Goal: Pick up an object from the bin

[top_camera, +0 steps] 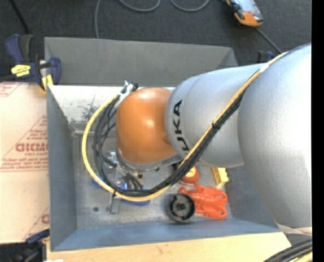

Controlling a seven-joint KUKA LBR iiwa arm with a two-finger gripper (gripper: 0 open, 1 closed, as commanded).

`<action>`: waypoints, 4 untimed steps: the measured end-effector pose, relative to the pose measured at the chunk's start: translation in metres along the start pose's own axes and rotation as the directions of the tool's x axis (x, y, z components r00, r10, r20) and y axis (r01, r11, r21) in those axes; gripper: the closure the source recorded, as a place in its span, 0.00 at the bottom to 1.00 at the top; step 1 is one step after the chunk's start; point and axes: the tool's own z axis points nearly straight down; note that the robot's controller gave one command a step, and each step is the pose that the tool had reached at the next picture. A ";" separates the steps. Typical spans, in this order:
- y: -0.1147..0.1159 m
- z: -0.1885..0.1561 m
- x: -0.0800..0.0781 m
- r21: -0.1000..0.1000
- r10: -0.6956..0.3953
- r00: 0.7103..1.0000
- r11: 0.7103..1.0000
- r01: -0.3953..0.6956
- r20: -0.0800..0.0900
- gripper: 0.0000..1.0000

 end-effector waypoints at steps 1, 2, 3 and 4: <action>-0.034 0.036 -0.016 -0.002 -0.011 1.000 1.000 0.011 0.006 0.00; -0.065 0.038 -0.031 0.001 0.077 0.997 0.997 -0.077 -0.002 0.00; -0.072 0.048 -0.038 -0.002 0.055 0.998 0.998 -0.055 0.009 0.00; -0.067 0.070 -0.027 0.001 -0.255 0.967 0.967 0.254 0.003 0.00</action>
Offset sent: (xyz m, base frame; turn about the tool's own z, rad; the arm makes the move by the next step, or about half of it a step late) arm 0.0370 -0.0795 -0.0209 0.1255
